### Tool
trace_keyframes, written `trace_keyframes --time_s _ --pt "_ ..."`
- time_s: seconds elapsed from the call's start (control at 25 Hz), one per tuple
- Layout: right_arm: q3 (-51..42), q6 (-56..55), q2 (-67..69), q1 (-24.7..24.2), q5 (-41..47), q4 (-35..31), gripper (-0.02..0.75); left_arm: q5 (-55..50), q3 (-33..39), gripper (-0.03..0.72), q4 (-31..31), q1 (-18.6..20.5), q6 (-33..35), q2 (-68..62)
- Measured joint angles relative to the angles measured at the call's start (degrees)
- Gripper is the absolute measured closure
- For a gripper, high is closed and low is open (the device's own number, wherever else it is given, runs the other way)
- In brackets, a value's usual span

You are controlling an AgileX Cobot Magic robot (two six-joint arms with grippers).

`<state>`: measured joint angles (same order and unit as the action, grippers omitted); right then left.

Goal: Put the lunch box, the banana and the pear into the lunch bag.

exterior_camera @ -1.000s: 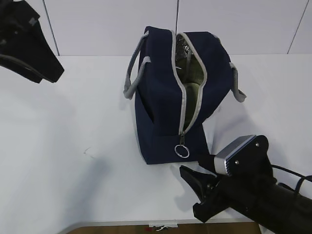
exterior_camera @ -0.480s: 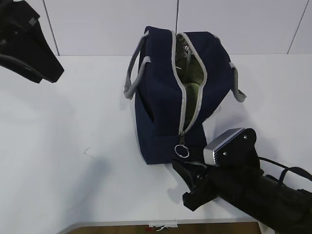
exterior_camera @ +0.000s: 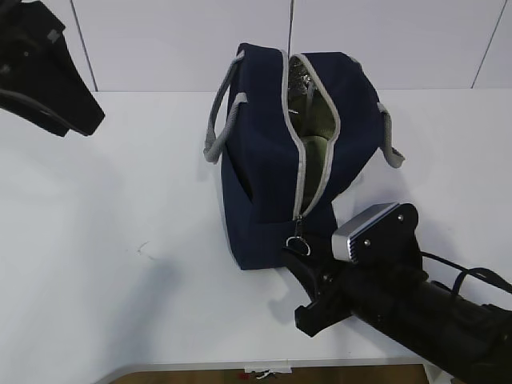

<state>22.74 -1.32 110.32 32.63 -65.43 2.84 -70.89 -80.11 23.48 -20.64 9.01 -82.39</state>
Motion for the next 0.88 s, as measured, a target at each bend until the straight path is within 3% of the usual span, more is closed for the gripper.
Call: trace_keyframes --time_s 0.16,0.76,0.88 --pt "0.0 -0.9 0.0 0.0 0.0 0.1 0.472 0.0 0.0 0.381 0.0 0.0 0.0 0.0" --pt "0.0 -3.7 0.3 0.0 0.8 1.9 0.483 0.0 0.0 0.382 0.0 0.0 0.0 0.0" --pt "0.0 -3.7 0.6 0.0 1.2 1.9 0.523 0.0 0.0 0.382 0.0 0.0 0.0 0.0"
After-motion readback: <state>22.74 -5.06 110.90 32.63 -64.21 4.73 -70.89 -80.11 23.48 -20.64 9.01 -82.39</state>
